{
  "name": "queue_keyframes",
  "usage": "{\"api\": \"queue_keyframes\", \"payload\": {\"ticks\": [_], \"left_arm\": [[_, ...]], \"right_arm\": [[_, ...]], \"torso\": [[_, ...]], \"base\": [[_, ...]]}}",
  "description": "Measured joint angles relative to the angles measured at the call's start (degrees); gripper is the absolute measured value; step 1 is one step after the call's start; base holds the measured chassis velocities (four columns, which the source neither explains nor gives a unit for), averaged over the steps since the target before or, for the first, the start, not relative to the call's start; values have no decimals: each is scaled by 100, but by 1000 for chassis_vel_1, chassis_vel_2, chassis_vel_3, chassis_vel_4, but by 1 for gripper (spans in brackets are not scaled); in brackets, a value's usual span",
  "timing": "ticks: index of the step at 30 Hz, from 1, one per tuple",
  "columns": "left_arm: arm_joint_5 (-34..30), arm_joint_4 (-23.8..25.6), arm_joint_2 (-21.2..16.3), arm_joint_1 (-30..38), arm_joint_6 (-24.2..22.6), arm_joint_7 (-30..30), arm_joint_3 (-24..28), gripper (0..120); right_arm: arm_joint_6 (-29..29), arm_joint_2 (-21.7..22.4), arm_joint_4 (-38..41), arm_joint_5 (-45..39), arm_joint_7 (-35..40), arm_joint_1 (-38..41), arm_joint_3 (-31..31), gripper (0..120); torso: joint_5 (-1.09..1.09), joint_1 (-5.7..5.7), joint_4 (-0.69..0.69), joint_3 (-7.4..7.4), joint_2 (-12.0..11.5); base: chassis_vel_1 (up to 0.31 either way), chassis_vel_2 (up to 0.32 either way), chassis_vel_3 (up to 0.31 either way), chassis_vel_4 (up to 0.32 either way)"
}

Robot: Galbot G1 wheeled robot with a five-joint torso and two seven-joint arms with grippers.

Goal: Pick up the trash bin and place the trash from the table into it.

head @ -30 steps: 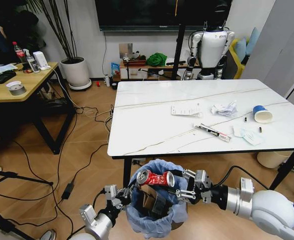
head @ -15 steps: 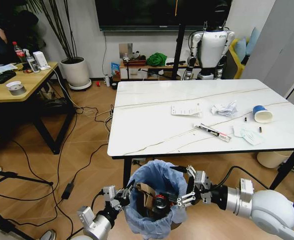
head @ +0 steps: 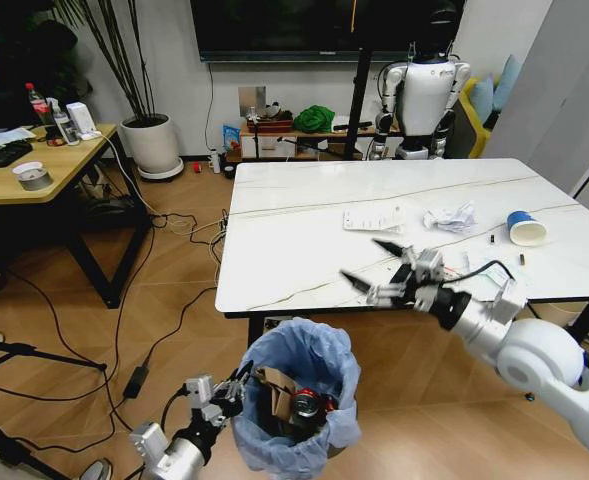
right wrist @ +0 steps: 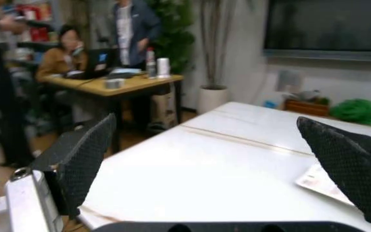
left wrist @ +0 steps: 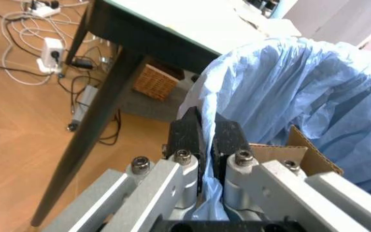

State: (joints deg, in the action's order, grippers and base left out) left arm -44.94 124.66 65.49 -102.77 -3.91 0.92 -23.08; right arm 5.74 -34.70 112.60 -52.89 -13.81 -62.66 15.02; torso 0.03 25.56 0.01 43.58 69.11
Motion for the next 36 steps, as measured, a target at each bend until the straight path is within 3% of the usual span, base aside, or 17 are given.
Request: {"api": "queue_keyframes", "payload": {"ticks": [12,22,36], "left_arm": [[58,121,132,-95,40,15,-117,0],[67,171,145,-132,30,16,-153,0],[70,181,203,-145,29,16,-149,0]], "right_arm": [[210,-747,-922,427,57,-648,1137,100],[228,-1302,-1549,662,39,-757,1196,100],[283,-1679,-1601,671,-6,-1031,1408,100]], "torso": [[-3,0,-1,-1,1],[-2,0,0,0,0],[-3,0,0,-1,1]], "base": [[0,0,0,0],[0,0,0,0],[0,0,0,0]]}}
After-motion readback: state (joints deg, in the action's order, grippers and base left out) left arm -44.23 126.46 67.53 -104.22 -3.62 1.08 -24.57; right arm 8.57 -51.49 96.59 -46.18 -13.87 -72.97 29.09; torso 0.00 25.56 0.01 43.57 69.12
